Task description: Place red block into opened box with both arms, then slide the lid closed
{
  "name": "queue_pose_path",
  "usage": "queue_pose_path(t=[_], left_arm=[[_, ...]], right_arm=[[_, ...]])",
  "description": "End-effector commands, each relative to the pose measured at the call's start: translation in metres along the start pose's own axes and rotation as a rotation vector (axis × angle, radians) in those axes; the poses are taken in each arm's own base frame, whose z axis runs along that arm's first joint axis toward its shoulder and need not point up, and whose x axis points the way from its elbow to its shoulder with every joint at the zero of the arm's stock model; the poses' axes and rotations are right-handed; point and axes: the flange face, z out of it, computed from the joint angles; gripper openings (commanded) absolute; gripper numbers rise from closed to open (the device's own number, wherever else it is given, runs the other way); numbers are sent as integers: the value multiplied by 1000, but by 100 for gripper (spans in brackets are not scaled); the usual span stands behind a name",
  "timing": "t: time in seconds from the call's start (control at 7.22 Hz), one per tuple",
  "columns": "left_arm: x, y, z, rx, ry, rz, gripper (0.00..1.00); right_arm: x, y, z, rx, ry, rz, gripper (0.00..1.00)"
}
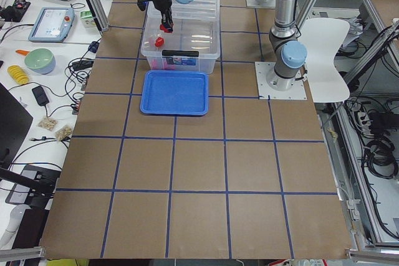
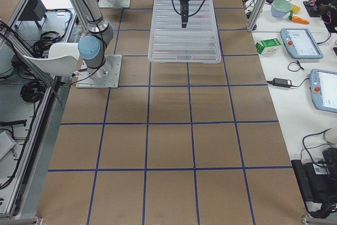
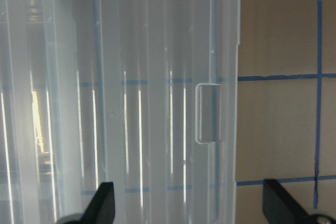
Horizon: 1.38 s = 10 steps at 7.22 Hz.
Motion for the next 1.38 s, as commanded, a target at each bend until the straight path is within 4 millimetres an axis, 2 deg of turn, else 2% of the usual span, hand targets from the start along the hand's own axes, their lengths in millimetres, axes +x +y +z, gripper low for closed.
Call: queue_pose_path(t=[0.0,0.14,0.83,1.25], left_arm=[[35,3,52,-21,-9,-6,0],[39,3,77,-19,-12,4,0],[35,0,169,-33,-3,10,0],[38,-7,201,-51,35,11,0]], right_arm=[[-83,-17,22,13,-9,32,100],[-102,-22,31,9,-11,18,100],[-103,-24,32,7,-16,18,100],[-103,-23,31,10,-17,18,100]])
